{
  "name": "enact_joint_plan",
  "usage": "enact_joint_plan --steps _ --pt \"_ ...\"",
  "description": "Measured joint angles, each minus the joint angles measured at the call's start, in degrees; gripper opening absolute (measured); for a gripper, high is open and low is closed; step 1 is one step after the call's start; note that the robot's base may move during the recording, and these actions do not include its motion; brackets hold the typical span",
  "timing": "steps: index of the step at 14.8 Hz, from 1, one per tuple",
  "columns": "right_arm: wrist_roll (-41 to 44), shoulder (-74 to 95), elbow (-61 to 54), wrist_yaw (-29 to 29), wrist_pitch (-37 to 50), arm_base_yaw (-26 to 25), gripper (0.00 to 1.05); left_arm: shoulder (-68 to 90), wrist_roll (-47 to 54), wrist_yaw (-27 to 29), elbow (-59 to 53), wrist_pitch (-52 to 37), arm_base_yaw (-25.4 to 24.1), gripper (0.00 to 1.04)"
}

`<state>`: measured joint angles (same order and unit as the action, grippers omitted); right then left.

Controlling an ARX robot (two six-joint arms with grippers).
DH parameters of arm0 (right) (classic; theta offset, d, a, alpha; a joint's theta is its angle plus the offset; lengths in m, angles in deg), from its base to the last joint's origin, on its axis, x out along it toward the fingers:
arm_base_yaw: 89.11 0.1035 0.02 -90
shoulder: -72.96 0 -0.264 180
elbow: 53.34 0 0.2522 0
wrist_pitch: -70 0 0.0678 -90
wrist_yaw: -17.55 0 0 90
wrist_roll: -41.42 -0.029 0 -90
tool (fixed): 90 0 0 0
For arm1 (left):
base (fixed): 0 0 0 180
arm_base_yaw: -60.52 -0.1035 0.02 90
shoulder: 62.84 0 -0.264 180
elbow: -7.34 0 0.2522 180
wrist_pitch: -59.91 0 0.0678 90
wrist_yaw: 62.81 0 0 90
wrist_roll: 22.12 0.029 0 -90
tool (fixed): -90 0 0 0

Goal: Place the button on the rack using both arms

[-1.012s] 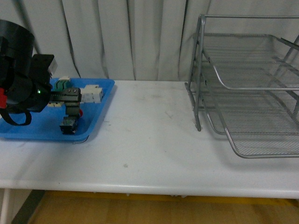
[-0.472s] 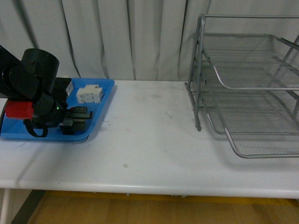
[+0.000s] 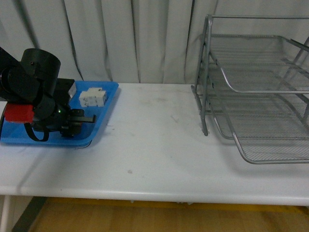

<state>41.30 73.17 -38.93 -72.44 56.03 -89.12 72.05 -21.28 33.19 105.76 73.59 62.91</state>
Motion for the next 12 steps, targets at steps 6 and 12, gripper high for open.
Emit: enact_joint_plan --steps 6,12 --pt "0.0 0.0 0.0 0.0 0.0 0.0 0.98 -19.5 5.3 -4.2 -12.7 -8.8 3.4 0.36" --pt "0.0 0.0 0.0 0.0 0.0 0.0 0.98 -48.9 11.1 -8.1 -44.8 -15.5 1.7 0.36"
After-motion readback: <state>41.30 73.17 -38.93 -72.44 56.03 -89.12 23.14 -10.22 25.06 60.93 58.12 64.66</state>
